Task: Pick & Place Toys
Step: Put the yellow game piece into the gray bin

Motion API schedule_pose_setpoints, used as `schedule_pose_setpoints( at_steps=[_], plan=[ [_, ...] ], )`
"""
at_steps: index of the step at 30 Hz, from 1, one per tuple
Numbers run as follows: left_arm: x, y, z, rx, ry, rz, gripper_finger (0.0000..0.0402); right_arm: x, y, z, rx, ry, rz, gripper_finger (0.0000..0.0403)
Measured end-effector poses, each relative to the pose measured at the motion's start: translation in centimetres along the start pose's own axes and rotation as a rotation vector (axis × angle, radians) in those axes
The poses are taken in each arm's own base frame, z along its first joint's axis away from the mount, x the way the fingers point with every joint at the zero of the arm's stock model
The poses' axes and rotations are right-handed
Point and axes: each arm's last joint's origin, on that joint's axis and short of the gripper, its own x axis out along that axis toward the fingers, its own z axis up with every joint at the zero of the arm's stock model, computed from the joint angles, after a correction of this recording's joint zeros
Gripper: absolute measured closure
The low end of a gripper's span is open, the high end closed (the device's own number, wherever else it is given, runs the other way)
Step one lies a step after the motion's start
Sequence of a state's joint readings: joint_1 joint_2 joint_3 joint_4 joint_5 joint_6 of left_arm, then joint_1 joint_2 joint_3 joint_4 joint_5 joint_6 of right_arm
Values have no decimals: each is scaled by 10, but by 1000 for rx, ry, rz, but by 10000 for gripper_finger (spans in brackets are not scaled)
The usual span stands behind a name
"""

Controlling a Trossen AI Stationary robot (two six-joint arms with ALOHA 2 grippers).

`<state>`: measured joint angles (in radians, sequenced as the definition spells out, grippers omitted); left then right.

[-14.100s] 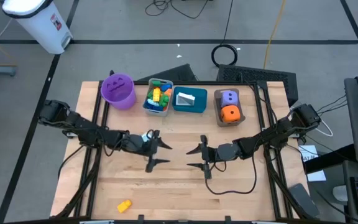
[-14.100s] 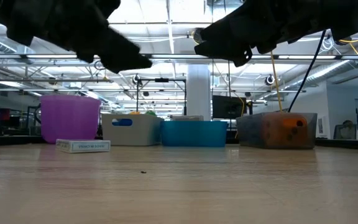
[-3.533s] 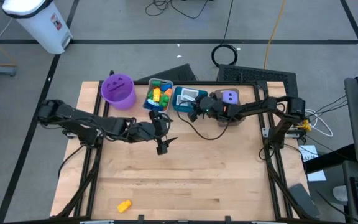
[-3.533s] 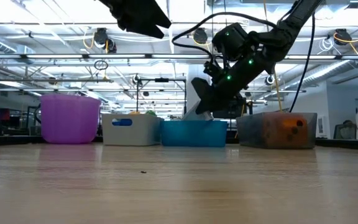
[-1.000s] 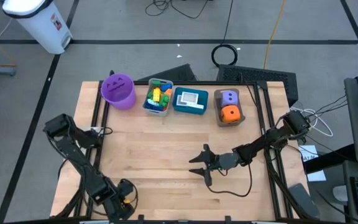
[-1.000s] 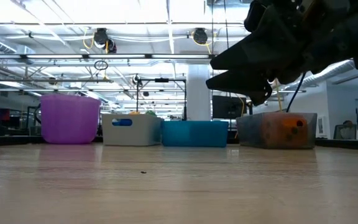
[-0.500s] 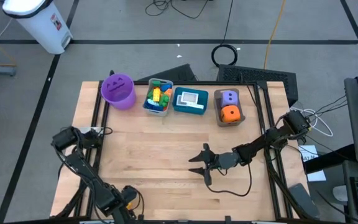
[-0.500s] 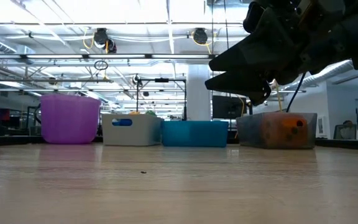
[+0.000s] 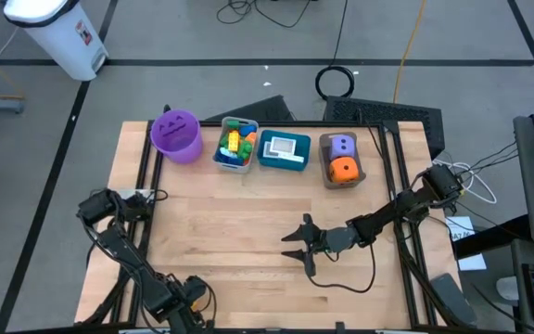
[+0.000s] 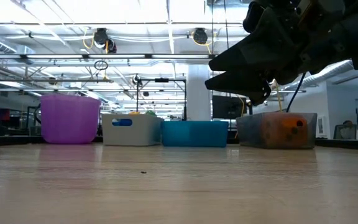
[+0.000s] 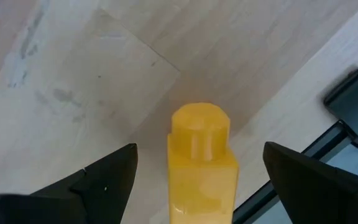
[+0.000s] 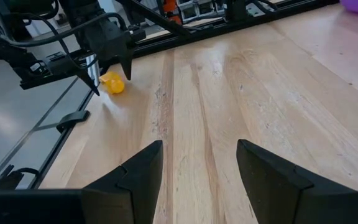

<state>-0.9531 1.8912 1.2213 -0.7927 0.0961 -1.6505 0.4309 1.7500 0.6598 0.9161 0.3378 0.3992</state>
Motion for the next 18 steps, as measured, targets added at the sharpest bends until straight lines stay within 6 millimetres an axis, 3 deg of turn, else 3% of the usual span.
schedule_pose_setpoints(
  at_steps=[5,12,18],
  plan=[
    [0,3,-1,-5,25,35,71,0,0,0,0,0,0,207],
    [0,3,0,17,28,37,159,0,0,0,0,0,0,207],
    [-8,10,15,119,25,90,241,0,0,0,0,0,-2,207]
  ],
)
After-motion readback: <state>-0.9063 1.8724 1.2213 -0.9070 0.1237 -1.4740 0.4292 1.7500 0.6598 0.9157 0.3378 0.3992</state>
